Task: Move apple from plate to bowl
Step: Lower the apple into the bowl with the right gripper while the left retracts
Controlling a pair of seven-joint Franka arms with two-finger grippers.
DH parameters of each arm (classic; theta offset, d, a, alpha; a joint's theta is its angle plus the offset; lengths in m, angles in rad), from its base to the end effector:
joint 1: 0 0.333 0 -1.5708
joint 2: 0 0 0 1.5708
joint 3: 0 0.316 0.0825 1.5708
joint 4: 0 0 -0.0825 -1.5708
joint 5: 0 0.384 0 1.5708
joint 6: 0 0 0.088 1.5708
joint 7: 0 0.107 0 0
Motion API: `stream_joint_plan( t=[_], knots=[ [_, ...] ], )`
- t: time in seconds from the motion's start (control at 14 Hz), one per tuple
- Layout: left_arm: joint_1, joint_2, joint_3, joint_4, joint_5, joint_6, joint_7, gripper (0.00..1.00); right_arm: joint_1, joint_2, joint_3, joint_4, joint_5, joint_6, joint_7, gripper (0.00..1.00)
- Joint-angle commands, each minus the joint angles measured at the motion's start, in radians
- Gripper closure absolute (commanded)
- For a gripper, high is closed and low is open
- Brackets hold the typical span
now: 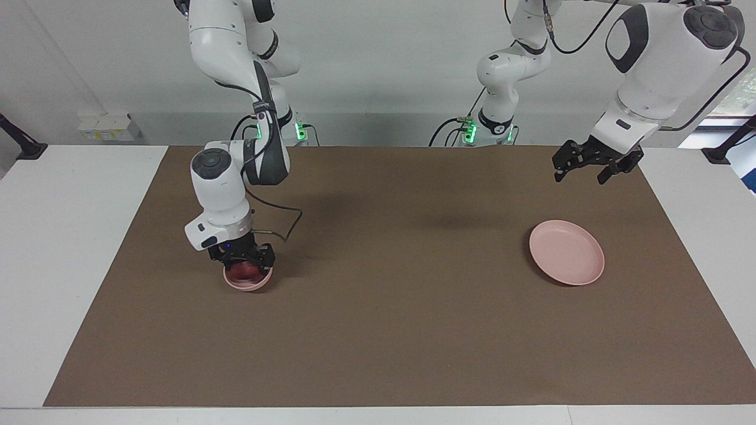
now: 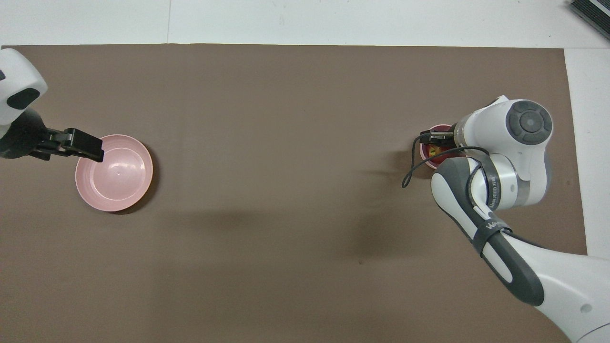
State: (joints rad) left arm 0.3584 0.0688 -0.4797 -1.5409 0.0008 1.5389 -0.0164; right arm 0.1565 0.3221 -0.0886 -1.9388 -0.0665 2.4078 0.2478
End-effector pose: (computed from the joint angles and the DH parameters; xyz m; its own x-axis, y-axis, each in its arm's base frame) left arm 0.5660 -0.0598 0.6014 0.9924 -0.1055 -0.0635 -0.1037 -0.9942 0.0299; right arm 0.6280 0.0452 0.3336 0.9796 -0.1219 0.1598 -0.1300 -0.9907 0.0413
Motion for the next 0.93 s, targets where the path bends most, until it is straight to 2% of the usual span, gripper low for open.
stream_joint_plan(
  t=[0.0,0.07,0.14,0.28,0.5,0.64,0.85],
  knots=[
    [-0.018,-0.011,0.007,0.031,0.013,-0.069,0.013,0.00,-0.003,0.006,0.004,0.006,-0.029,0.020,0.024,0.31],
    [-0.057,-0.012,0.024,0.051,0.014,-0.083,0.013,0.00,-0.003,0.006,0.004,0.006,-0.029,0.020,0.024,0.21],
    [-0.112,-0.011,0.091,0.070,0.008,-0.103,0.013,0.00,-0.003,0.006,0.004,0.006,-0.027,0.022,0.024,0.13],
    [-0.218,-0.012,0.197,0.076,0.007,-0.109,0.015,0.00,-0.003,0.006,0.006,0.008,-0.027,0.022,0.022,0.02],
    [-0.312,-0.027,0.277,0.076,0.013,-0.112,0.015,0.00,-0.003,0.006,0.006,0.008,-0.027,0.022,0.022,0.00],
    [-0.433,-0.052,0.404,0.074,0.013,-0.112,0.019,0.00,-0.003,0.006,0.006,0.008,-0.029,0.022,0.021,0.00],
    [-0.507,-0.104,0.476,0.055,0.011,-0.120,0.044,0.00,-0.003,0.006,0.006,0.009,-0.029,0.022,0.016,0.00]
  ],
)
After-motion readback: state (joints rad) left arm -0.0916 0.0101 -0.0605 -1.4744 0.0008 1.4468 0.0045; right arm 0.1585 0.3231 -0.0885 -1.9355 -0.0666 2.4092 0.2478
